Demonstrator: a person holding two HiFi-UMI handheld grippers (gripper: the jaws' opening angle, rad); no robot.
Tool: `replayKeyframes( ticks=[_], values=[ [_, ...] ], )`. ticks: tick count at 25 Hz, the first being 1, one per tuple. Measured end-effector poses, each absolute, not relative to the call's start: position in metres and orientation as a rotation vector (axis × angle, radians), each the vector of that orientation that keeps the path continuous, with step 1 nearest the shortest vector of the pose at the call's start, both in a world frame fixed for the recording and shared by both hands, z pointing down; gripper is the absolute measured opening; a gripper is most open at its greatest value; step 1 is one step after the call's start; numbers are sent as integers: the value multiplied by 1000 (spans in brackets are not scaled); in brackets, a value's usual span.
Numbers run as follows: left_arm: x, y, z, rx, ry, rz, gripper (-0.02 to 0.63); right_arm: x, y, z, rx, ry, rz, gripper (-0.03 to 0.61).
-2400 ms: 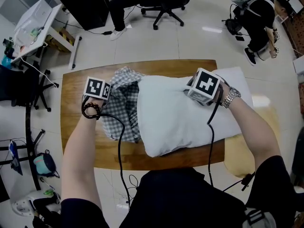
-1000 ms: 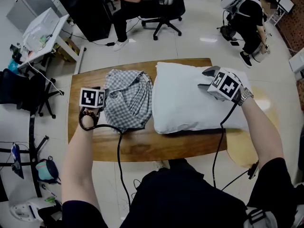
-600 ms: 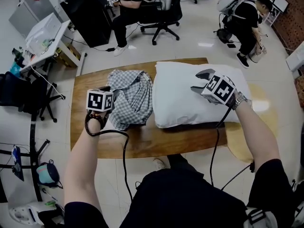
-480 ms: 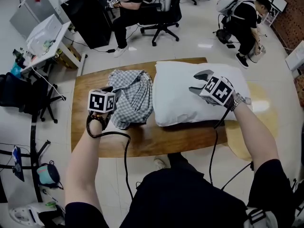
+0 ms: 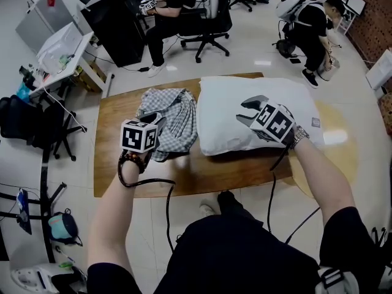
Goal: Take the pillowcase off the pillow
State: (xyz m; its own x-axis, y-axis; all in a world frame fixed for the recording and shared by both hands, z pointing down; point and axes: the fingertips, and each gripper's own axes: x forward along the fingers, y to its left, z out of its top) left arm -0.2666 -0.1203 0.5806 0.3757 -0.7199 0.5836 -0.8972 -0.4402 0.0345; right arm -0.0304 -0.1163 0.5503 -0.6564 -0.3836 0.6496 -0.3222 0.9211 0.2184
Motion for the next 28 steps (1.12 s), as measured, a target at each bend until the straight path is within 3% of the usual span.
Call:
replayKeyframes(
  ticks=[14, 28],
  values=[
    [-199, -66, 549, 2491, -1326, 534, 124, -62, -66, 530, 628, -2500, -123, 27],
    [-156, -24, 508, 2693, -1340, 373, 26, -80, -33, 511, 784, -2650, -136, 2]
  ],
)
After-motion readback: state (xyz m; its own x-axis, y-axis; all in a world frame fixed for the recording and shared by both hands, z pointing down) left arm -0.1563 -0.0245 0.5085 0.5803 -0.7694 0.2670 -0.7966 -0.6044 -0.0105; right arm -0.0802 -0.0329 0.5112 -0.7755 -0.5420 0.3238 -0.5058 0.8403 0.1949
